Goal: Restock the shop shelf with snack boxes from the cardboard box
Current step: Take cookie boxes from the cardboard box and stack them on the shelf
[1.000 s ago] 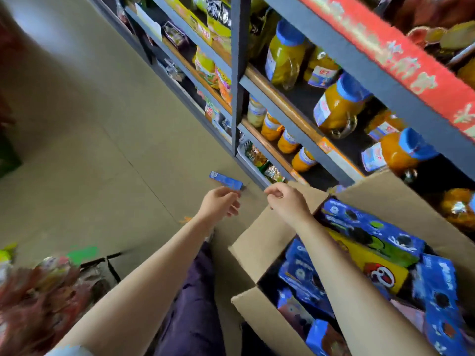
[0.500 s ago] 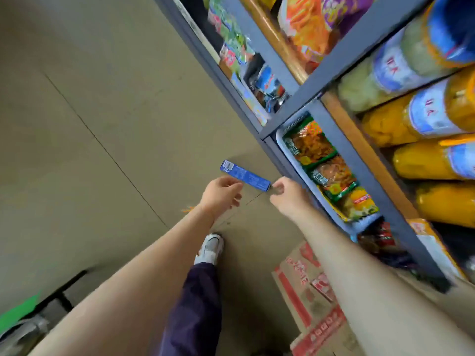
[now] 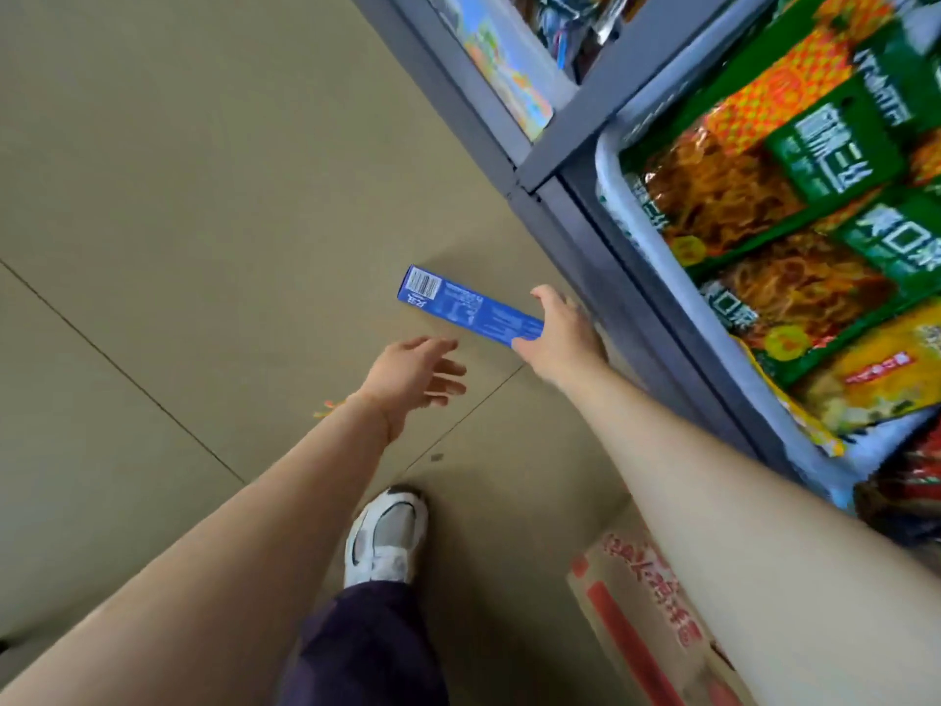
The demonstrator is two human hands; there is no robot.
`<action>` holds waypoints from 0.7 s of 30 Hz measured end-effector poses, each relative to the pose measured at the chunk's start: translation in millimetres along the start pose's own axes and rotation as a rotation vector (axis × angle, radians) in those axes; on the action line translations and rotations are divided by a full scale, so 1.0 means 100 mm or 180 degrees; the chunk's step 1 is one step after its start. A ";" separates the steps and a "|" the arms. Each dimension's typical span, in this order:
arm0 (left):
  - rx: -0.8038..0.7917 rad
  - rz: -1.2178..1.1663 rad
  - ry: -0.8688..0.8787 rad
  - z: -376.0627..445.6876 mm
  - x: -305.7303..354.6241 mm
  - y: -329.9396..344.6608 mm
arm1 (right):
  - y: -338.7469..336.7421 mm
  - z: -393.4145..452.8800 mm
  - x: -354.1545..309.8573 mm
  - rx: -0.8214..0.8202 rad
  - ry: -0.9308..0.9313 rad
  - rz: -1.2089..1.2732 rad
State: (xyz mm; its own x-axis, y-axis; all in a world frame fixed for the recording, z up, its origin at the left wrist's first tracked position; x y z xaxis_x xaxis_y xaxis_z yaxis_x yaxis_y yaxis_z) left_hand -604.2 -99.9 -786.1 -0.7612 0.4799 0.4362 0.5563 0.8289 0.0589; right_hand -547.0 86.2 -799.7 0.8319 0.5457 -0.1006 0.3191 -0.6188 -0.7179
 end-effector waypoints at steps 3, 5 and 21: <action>-0.0055 -0.0055 -0.0017 0.18 -0.18 -0.04 | 0.28 0.17 0.04 -0.0167 -0.0078 -0.0123; -0.0078 -0.0112 -0.0046 0.25 -0.28 -0.09 | 0.43 0.23 0.07 -0.0250 -0.0017 -0.0260; 0.0069 -0.0758 -0.0151 -1.28 0.19 -0.14 | -0.51 -1.50 -0.56 -0.1510 0.1088 0.2250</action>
State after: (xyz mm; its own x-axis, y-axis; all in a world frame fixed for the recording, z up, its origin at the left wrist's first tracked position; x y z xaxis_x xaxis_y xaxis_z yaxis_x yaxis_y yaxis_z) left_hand -583.9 -139.0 -663.5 -0.8852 0.2826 0.3696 0.3523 0.9260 0.1356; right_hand -542.3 2.5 -653.8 0.9693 -0.1983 -0.1451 -0.2252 -0.9534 -0.2009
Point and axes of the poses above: each hand's wrist, its own z-axis towards the middle knuckle, its own y-axis out of the palm, x = y × z, the point moved 5 cm from there along z, towards the middle knuckle, and after that the axes turned 6 degrees about y, right-handed, at the moved point
